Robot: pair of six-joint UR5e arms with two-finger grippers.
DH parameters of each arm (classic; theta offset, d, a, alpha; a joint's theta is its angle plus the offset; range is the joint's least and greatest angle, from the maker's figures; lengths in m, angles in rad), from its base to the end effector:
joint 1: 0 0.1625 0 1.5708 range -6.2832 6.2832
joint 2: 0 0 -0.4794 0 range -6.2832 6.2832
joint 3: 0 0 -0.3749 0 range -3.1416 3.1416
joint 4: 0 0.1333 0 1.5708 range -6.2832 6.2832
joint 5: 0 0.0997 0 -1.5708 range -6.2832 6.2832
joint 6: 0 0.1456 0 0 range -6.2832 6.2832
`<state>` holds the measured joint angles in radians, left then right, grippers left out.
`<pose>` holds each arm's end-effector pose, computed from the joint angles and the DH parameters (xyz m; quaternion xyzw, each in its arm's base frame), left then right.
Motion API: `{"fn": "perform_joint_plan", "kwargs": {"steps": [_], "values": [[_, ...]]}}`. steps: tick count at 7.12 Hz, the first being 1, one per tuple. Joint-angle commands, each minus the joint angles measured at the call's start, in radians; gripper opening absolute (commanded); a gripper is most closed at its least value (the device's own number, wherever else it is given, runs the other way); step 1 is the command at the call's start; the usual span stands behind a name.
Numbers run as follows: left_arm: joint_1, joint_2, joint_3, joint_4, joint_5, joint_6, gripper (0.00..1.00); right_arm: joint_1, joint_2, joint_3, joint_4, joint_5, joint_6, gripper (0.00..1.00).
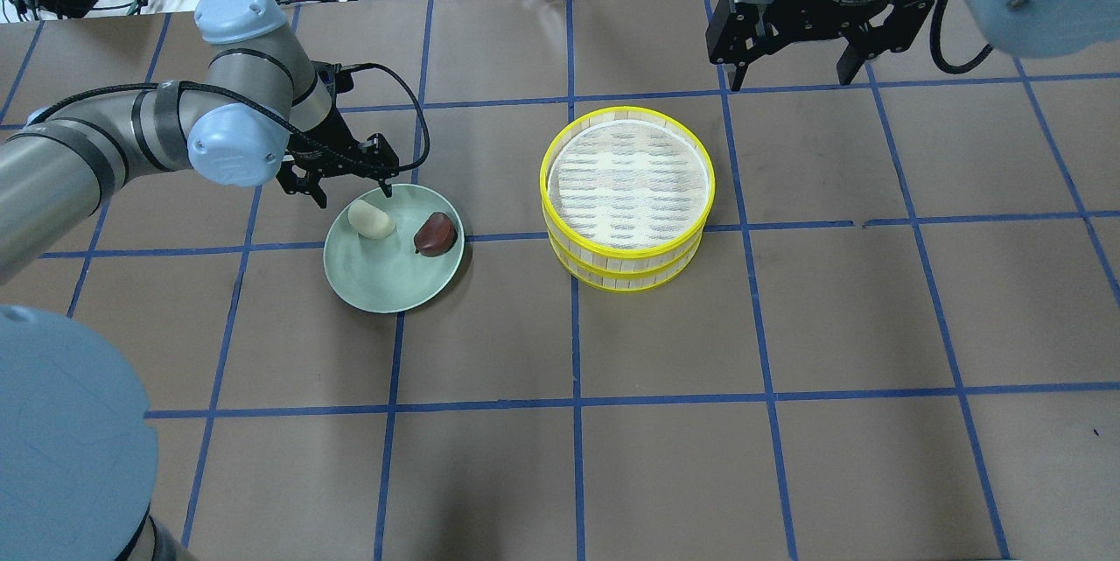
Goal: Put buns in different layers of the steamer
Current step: 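Move the left gripper down toward the white bun on the green plate, then grasp the white bun with left gripper while right grips top steamer rim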
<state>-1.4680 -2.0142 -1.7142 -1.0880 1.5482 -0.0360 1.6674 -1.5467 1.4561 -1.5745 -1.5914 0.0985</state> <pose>-0.0741 -0.6127 0.2328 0.0698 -0.9961 -0.0516 0.0130 0.1777 -0.4830 0.5401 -0.0014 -0.9988 0.0479 0.0057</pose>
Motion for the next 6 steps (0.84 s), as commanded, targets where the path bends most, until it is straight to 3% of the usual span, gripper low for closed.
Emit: {"fn": "perform_joint_plan", "kwargs": {"steps": [1, 3, 6], "values": [[0.0, -0.021, -0.001, 0.007, -0.002, -0.013, 0.98, 0.0, 0.002, 0.001, 0.004, -0.002, 0.0, 1.0], [0.0, -0.024, -0.001, 0.008, -0.003, -0.013, 0.91, 0.0, 0.002, 0.001, 0.002, -0.009, -0.002, 1.0], [-0.002, -0.038, -0.002, 0.007, -0.023, -0.015, 0.91, 0.002, -0.012, 0.023, 0.001, -0.009, -0.002, 1.0]]}}
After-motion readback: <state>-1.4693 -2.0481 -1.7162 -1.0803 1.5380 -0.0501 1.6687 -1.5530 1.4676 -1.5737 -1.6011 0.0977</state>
